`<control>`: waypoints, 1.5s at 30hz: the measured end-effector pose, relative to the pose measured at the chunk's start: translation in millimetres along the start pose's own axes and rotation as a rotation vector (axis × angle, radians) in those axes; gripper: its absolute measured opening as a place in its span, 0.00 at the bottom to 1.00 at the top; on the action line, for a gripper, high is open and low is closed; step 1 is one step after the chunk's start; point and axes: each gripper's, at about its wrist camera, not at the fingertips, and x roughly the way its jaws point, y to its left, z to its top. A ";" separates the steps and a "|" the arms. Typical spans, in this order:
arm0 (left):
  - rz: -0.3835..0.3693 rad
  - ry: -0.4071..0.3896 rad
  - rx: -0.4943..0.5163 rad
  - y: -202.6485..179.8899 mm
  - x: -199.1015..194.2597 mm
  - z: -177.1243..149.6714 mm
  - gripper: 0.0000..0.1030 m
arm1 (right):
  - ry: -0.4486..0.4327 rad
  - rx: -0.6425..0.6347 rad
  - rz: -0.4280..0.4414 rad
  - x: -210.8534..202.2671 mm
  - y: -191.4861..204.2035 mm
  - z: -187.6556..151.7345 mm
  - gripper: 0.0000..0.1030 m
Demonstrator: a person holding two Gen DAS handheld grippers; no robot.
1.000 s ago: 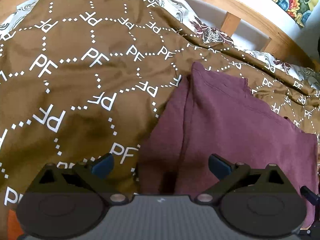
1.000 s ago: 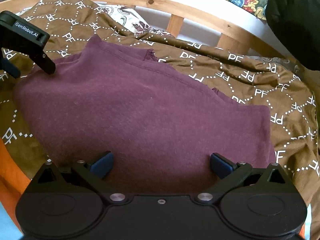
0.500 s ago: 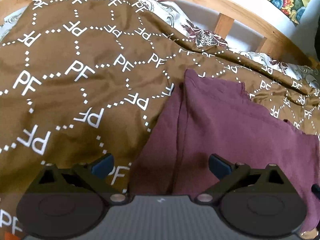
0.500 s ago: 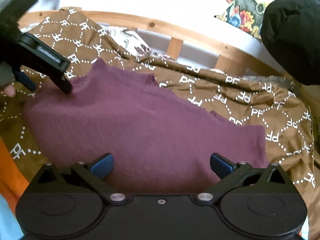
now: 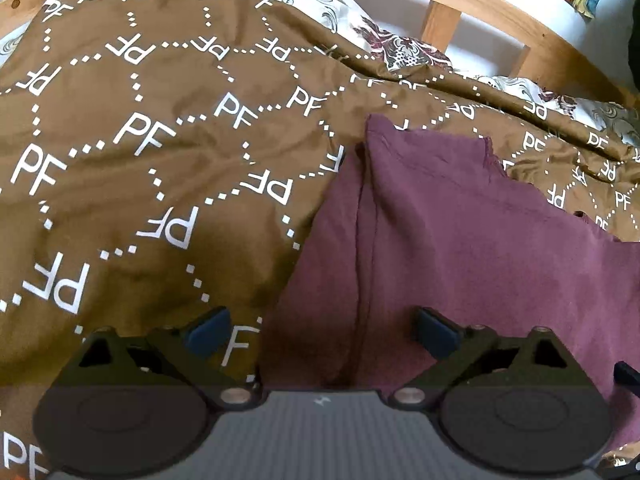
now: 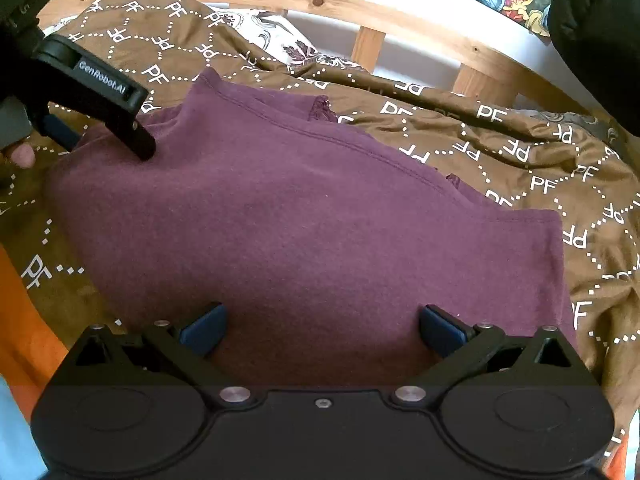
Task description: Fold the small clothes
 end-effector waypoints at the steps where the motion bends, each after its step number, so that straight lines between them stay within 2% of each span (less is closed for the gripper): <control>1: -0.009 0.002 -0.005 1.0 -0.4 0.4 0.91 | 0.001 0.002 0.001 -0.3 -0.1 0.2 0.99; 6: -0.050 0.016 -0.040 5.9 0.1 0.6 0.76 | 0.002 0.006 0.005 0.4 -2.6 -0.8 1.00; 9: -0.062 0.005 -0.011 0.1 -2.3 -1.1 0.59 | 0.002 0.006 0.004 0.5 -2.2 -0.9 1.00; 11: -0.073 -0.002 0.012 -5.2 -4.7 -2.7 0.41 | 0.002 0.003 0.001 1.0 -1.8 -0.9 1.00; 14: -0.063 -0.030 0.029 -12.7 -9.5 -5.6 0.26 | 0.002 0.004 0.000 1.2 -1.4 -1.0 1.00; 17: -0.064 -0.064 0.046 -19.3 -17.9 -8.6 0.20 | 0.004 0.009 0.003 1.0 -1.6 -0.3 1.00; 22: -0.107 -0.118 0.088 -37.7 -40.9 -2.5 0.18 | 0.014 0.022 0.007 0.5 -2.9 1.6 0.99; 25: -0.106 -0.135 0.148 -62.0 -56.5 5.4 0.18 | 0.026 0.026 0.014 -0.4 -6.6 4.6 0.99; 29: -0.157 -0.148 0.168 -95.8 -76.1 13.9 0.17 | -0.001 0.073 -0.021 -12.1 -26.5 8.7 0.99; 34: -0.179 -0.182 0.300 -162.4 -89.8 4.9 0.17 | -0.093 0.222 -0.137 -40.1 -86.1 10.4 0.99; 40: -0.205 -0.183 0.431 -233.7 -78.4 -36.5 0.17 | -0.141 0.383 -0.384 -65.6 -166.6 -10.7 0.99; 42: -0.196 -0.167 0.460 -249.9 -69.4 -49.6 0.18 | -0.147 0.472 -0.417 -71.1 -189.8 -20.6 0.99; 45: -0.163 -0.157 0.541 -267.6 -62.2 -68.4 0.20 | -0.139 0.588 -0.407 -73.2 -214.6 -32.3 0.99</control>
